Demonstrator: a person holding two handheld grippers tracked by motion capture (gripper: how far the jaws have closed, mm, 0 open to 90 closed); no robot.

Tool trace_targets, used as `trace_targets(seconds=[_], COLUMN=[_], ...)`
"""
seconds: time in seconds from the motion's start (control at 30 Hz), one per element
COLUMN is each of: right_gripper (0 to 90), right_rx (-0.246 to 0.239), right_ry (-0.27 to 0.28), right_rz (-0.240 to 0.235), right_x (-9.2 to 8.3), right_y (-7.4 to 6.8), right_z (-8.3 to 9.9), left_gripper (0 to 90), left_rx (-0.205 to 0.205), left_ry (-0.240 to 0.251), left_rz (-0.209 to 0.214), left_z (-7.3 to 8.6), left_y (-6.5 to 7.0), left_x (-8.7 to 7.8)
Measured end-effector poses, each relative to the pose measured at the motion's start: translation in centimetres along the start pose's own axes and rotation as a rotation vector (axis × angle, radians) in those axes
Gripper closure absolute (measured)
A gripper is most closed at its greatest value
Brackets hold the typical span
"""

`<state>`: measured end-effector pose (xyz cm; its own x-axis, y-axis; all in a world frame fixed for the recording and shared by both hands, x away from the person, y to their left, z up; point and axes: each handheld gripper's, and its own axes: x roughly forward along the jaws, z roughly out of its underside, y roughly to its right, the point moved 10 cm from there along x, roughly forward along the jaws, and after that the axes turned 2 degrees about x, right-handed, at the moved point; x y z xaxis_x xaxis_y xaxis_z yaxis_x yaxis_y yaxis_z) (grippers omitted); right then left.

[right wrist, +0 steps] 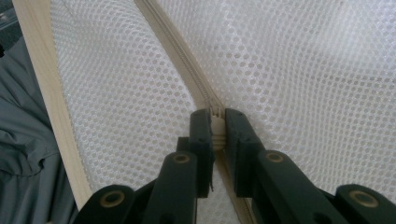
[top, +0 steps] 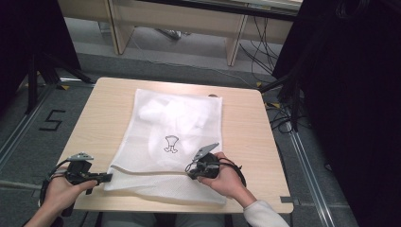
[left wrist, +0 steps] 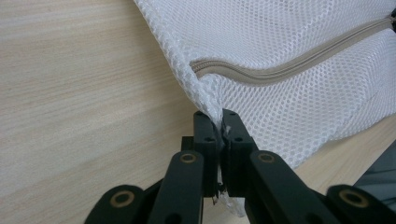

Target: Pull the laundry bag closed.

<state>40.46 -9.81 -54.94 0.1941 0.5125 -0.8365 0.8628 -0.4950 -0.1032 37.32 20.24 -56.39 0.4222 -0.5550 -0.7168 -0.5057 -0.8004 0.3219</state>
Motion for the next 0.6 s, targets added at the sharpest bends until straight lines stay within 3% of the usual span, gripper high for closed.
trace_targets(seconds=[0.1, 0.13, 0.17, 0.27, 0.37, 0.43, 0.5, 0.53, 0.6], right_gripper=[82.7, 82.7, 82.8, 82.8, 82.8, 82.7, 82.7, 82.7, 82.7], right_rx=[0.01, 0.008, 0.014, 0.025, 0.024, 0.021, 0.023, 0.024, 0.03], right_ry=[0.003, -0.002, -0.004, -0.005, -0.002, 0.0, -0.007, 0.003, 0.0], right_rz=[0.0, 0.003, 0.0, 0.0, 0.005, 0.008, -0.006, 0.003, 0.011], right_x=[-0.09, -0.19, -0.26, -0.34, -0.45, -0.5, -0.53, -0.54, -0.67], right_y=[0.1, 0.18, 0.14, 0.19, 0.31, 0.39, 0.35, 0.44, 0.53], right_z=[0.11, 0.2, 0.27, 0.41, 0.48, 0.53, 0.72, 0.69, 0.8], left_gripper=[86.1, 86.1, 86.1, 86.1, 86.1, 86.1, 86.1, 86.1, 86.1], left_rx=[-0.026, -0.025, 0.003, -0.02, 0.0, -0.027, -0.027, 0.004, -0.001], left_ry=[0.02, 0.019, -0.004, 0.014, -0.004, 0.018, 0.018, -0.007, -0.004], left_rz=[-0.011, -0.008, -0.001, -0.004, -0.003, -0.01, -0.008, -0.002, -0.003], left_z=[-0.19, -0.19, 0.02, -0.15, 0.01, -0.19, -0.19, 0.04, 0.0], left_y=[0.04, 0.08, -0.03, 0.1, -0.02, 0.04, 0.08, -0.05, -0.02], left_x=[0.17, 0.16, -0.05, 0.11, -0.03, 0.17, 0.16, -0.04, -0.02])
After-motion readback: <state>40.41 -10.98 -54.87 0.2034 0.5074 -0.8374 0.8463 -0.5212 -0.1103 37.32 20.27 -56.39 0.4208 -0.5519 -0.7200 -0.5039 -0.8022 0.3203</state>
